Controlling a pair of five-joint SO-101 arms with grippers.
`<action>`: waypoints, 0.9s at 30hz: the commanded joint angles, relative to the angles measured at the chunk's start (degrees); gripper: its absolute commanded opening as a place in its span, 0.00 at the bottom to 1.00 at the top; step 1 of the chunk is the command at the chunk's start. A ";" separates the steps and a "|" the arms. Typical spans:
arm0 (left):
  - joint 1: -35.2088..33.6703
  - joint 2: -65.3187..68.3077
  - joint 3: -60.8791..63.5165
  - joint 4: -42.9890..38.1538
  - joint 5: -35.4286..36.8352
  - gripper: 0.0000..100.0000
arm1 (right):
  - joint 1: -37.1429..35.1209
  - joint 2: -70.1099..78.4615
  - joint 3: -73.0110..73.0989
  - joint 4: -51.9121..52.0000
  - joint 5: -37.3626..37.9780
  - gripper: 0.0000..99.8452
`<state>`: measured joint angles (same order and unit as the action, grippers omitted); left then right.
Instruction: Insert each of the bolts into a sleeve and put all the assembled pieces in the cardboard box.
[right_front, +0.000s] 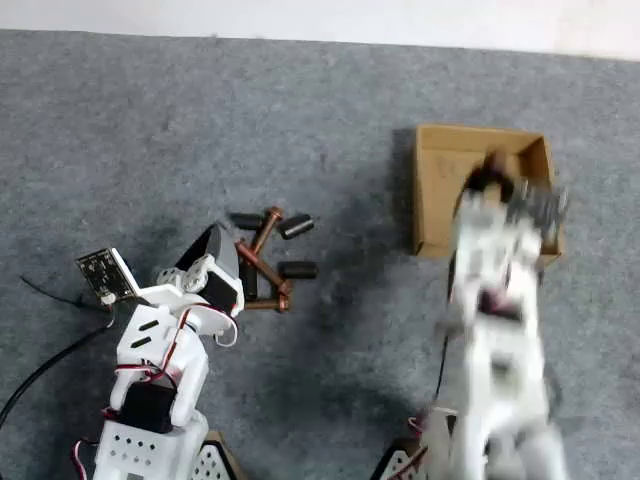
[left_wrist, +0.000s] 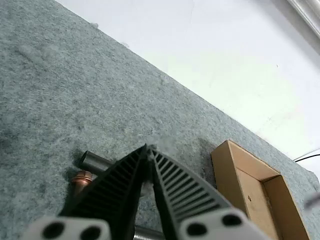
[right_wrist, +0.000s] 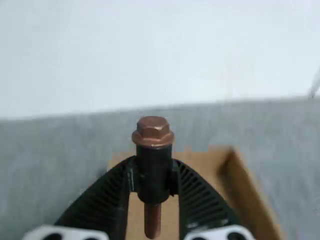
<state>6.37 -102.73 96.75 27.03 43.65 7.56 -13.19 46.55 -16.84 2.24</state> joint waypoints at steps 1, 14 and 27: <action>0.84 0.13 0.48 -1.23 -0.62 0.00 | -3.82 12.70 -1.98 -0.22 0.53 0.01; 0.84 0.13 0.48 -1.23 -0.62 0.00 | -8.04 5.58 6.46 -0.57 0.53 0.01; 0.84 0.13 0.48 -1.23 -0.62 0.00 | -7.60 5.67 6.37 -0.57 0.97 0.01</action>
<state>6.37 -102.64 96.75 27.03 43.65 -0.18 -3.78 53.58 -16.75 2.42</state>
